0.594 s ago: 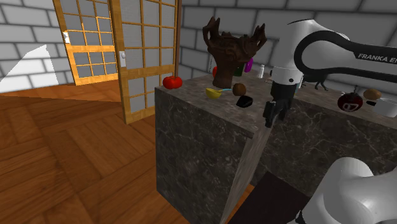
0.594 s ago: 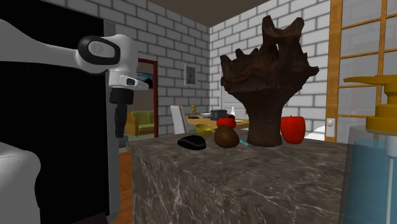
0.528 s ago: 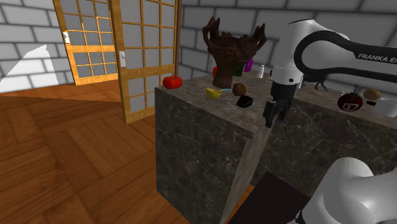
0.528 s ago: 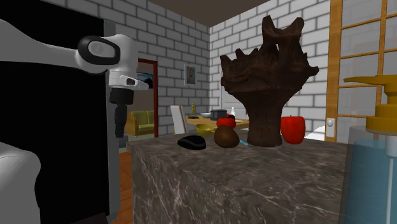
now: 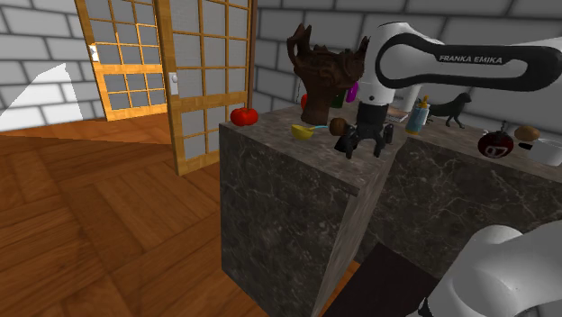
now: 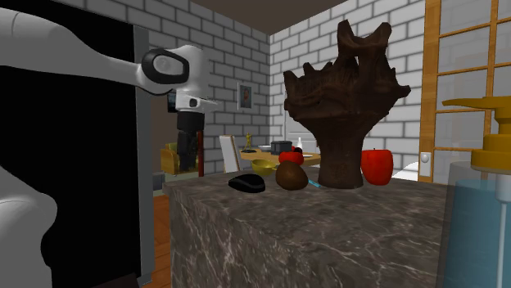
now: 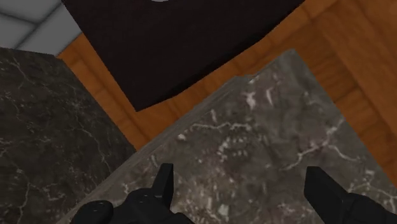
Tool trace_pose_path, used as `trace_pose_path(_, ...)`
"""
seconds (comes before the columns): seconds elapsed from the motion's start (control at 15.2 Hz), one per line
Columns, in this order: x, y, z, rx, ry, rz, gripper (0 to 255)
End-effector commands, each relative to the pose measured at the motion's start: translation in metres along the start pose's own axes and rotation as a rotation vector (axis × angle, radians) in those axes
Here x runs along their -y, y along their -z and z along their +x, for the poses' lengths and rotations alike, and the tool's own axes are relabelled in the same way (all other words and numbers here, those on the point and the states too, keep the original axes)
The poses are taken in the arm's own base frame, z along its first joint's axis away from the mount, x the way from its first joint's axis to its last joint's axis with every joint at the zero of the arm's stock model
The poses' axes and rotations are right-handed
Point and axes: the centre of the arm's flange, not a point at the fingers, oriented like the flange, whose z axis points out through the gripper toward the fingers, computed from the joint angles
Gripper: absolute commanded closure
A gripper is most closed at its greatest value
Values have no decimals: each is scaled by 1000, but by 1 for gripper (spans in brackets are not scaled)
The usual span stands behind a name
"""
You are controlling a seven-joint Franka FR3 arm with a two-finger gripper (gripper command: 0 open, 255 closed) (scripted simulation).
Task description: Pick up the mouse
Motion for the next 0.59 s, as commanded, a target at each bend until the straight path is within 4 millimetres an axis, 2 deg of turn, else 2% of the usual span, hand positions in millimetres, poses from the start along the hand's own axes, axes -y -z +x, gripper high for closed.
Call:
trace_pose_path(0.0, -1, 5, 26, -2, -132, 12, 0)
trace_pose_path(0.26, -9, 15, 76, -7, -381, 36, 0)
trace_pose_path(0.53, -29, 24, 122, -11, -631, 60, 0)
